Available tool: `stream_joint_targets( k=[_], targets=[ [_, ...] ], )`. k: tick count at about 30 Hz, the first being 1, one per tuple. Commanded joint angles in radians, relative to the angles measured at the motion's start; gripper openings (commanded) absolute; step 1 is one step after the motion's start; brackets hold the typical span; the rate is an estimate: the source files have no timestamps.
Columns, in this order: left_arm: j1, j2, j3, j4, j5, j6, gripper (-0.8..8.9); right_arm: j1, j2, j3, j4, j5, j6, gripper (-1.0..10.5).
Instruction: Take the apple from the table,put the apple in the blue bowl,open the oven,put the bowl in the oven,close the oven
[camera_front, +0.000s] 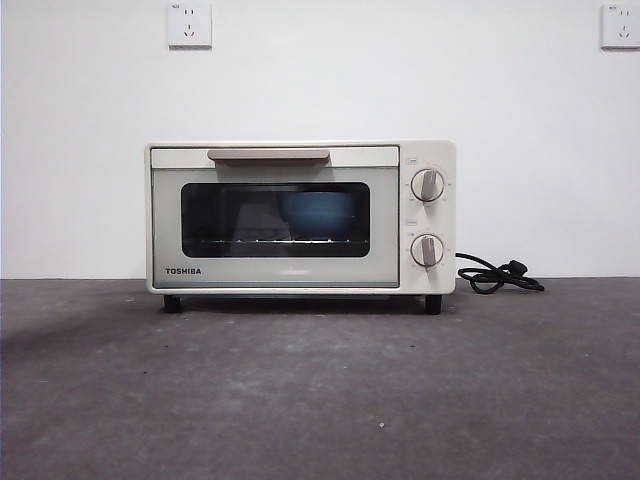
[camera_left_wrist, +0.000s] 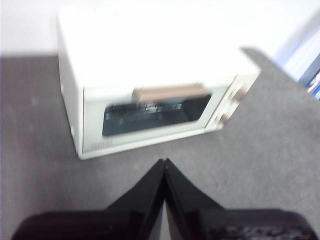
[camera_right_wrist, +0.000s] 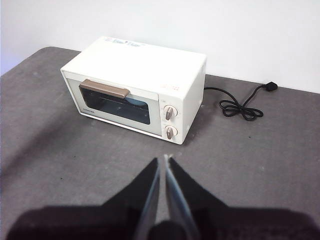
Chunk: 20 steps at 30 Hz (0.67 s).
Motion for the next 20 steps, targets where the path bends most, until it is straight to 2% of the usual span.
stream_joint_targets(
  k=[1, 8, 15, 17, 20],
  targets=[
    [-0.004, -0.071, 0.0, 0.0, 0.002, 0.014, -0.05, 0.002, -0.002, -0.007, -0.02, 0.005, 0.004, 0.3],
    [-0.004, -0.185, 0.0, -0.041, 0.016, -0.009, -0.04, 0.002, -0.002, -0.007, -0.02, 0.005, 0.004, 0.3],
    [-0.003, -0.172, 0.0, -0.041, 0.014, -0.008, -0.04, 0.002, -0.002, -0.007, -0.02, 0.005, 0.004, 0.3],
    [-0.003, -0.152, 0.0, -0.046, 0.008, 0.027, -0.04, 0.002, -0.002, -0.007, -0.02, 0.005, 0.004, 0.3],
    [-0.003, -0.114, 0.0, -0.05, 0.008, 0.143, -0.04, 0.002, 0.001, -0.007, -0.02, 0.005, 0.004, 0.3]
  ],
)
